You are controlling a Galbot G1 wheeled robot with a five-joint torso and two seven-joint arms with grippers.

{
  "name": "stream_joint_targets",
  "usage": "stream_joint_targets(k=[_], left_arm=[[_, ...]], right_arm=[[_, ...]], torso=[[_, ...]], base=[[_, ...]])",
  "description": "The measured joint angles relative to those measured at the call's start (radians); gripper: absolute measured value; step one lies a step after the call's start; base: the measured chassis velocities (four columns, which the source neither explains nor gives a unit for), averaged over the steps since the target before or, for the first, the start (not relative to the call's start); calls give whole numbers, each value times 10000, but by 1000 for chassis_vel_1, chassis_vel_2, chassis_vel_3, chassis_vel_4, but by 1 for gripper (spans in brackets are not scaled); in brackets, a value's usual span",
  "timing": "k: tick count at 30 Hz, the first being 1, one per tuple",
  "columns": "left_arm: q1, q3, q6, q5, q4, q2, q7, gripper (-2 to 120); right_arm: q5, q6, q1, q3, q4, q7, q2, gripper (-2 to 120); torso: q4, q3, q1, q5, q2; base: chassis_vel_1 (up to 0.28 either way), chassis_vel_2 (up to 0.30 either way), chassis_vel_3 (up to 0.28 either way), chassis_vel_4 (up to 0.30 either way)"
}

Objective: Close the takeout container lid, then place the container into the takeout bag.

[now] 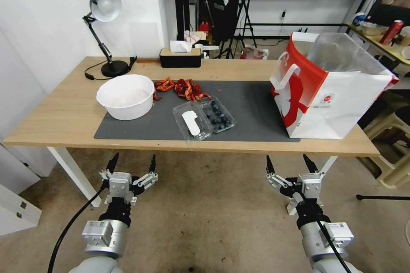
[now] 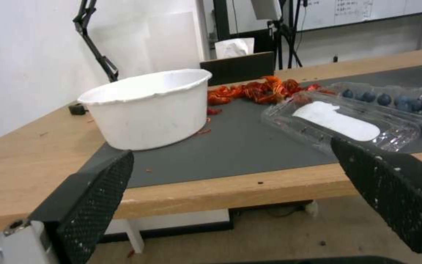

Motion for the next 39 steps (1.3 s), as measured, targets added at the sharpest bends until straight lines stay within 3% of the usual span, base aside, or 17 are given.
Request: stream_joint_targets(k=[28,30,31,33,34,35,38,39], left_arm=[[0,79,45,0,-1,-33,-150,100],[9,662,448,-13,-164,-318,-1085,100],[9,662,448,-13,-164,-318,-1085,100],[10,1201,820,-41,-307,-573,-1941,100],[14,1435,972,-53,-371,-688,-2303,100],[14,1435,972,-53,-371,-688,-2303,100],[22,2141,1413,-100,-548,-1031,-3425,100],[22,2141,1413,-100,-548,-1031,-3425,100]], right_arm=[[71,-130,86,-51,-18,-29,-112,100],[333,-641,534,-261,-164,-163,-685,100],[333,-641,534,-261,-164,-163,-685,100],[589,-982,809,-421,-300,-253,-1001,100],[797,-1287,1039,-557,-422,-340,-1255,100],[797,-1287,1039,-557,-422,-340,-1255,100],[1593,-2443,1917,-1096,-900,-684,-2233,100],[1593,-2443,1917,-1096,-900,-684,-2233,100]], torso=[[-4,1,0,1,0],[10,1,1,9,-1],[10,1,1,9,-1],[-9,0,0,-1,0],[-2,1,0,6,0],[-2,1,0,6,0],[2,0,0,3,0],[2,0,0,3,0]], base=[[0,0,0,0],[0,0,0,0],[0,0,0,0],[0,0,0,0],[0,0,0,0],[0,0,0,0],[0,0,0,0],[0,0,0,0]])
